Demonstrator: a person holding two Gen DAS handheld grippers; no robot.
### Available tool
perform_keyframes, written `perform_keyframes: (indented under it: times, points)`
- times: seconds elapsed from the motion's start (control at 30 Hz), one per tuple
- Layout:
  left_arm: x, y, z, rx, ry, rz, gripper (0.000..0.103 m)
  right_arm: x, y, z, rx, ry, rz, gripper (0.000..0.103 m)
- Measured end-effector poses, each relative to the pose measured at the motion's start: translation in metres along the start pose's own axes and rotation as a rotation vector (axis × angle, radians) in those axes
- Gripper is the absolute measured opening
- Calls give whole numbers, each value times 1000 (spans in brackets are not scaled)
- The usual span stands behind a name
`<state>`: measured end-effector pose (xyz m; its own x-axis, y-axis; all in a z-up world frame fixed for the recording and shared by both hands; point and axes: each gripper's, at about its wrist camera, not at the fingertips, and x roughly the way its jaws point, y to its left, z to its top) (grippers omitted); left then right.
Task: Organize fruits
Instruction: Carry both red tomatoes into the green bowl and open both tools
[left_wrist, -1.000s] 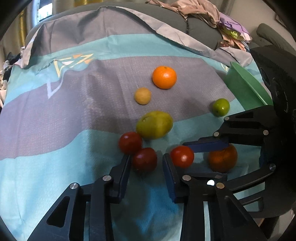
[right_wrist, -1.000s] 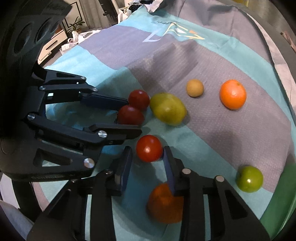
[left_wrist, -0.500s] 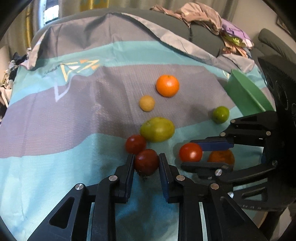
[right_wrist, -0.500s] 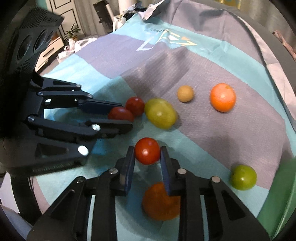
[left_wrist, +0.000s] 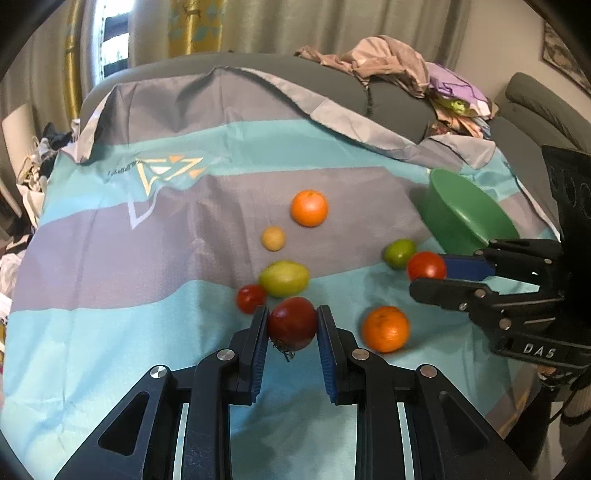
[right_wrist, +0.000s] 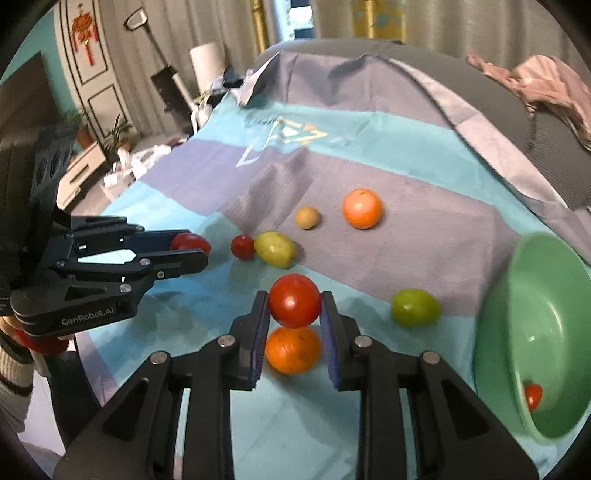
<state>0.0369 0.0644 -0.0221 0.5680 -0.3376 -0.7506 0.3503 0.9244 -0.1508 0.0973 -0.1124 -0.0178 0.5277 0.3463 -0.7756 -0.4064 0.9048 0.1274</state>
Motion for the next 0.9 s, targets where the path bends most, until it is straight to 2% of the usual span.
perform_keyframes:
  times: [0.3, 0.6, 0.9]
  points:
    - [-3, -52, 16, 73, -24, -51, 26, -49, -36, -25, 101, -89, -67, 27]
    - [9, -114, 43, 176, -42, -122, 26, -94, -90, -50, 212, -165, -163, 28]
    - [39, -173, 78, 257, -49, -207, 26, -112, -145, -67, 338, -205, -259, 28]
